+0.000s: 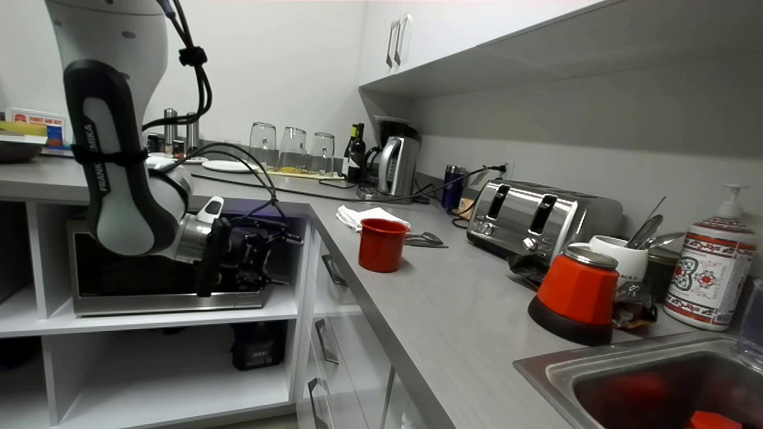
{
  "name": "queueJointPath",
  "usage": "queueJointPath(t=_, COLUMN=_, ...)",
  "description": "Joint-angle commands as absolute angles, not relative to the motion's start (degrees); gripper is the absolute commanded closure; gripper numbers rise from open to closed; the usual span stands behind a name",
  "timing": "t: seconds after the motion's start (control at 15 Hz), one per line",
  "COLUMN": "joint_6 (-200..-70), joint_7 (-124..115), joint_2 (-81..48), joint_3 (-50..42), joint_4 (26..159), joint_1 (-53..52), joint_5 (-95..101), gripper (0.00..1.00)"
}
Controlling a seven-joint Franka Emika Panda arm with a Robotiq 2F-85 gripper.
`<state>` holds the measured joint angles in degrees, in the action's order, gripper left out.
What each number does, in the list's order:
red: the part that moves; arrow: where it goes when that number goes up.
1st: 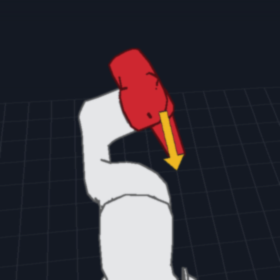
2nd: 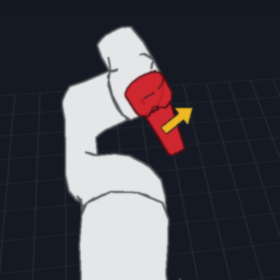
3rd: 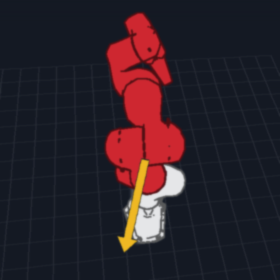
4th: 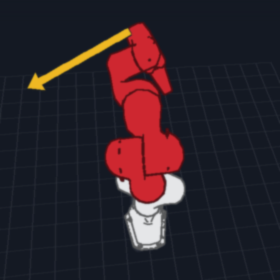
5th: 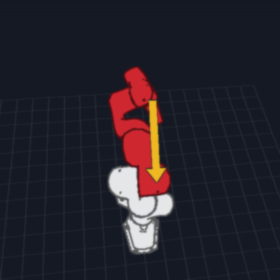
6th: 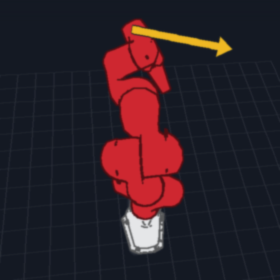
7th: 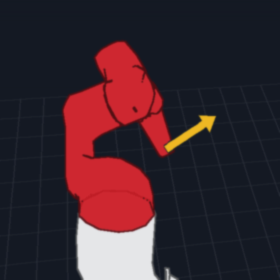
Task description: Open the topmost drawer, take out the towel and place it on the counter then close the drawer
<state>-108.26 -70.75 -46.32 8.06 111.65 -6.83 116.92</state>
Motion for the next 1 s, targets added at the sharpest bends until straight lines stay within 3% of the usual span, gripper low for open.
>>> queueJointPath(t=0.0, joint_6=-106.72, joint_7=-71.37, joint_2=-52.06, joint_3=9.13, joint_4=104.89, joint_1=-6.59, joint_5=115.63, gripper=0.00)
queueJointPath(t=0.93, joint_6=-103.56, joint_7=-70.45, joint_2=-65.34, joint_3=7.61, joint_4=84.78, joint_1=-7.66, joint_5=111.67, gripper=0.00)
